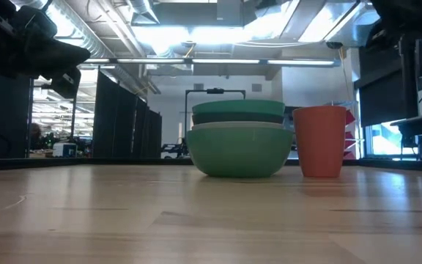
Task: Nest bowls inside each other
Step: Return to Home Position
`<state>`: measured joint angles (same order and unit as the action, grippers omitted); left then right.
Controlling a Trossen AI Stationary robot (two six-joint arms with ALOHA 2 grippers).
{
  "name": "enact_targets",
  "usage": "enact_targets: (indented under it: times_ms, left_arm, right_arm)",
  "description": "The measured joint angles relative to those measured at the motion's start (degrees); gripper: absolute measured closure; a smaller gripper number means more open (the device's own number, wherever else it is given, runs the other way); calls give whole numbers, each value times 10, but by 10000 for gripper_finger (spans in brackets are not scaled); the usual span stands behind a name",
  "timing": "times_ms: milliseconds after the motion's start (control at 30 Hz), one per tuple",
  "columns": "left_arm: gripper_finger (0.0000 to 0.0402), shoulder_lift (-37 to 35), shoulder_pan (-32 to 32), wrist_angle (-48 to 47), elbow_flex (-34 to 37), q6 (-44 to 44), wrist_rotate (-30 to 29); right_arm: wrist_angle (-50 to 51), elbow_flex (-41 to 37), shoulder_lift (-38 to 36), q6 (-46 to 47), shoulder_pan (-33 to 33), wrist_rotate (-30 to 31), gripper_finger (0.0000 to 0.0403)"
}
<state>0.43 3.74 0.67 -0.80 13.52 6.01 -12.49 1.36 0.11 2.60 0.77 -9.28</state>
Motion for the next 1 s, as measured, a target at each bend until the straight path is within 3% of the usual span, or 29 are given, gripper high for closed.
enact_targets:
  times_ms: [267,467,1000]
  left_arm:
    - [402,0,0,0,0,0,0]
    - [402,0,0,0,0,0,0]
    - [402,0,0,0,0,0,0]
  right_arm:
    - [104,-9,0,-10,0,-8,402]
    - [112,-9,0,-47,0,41,402]
    - [113,-9,12,-41,0,52,402]
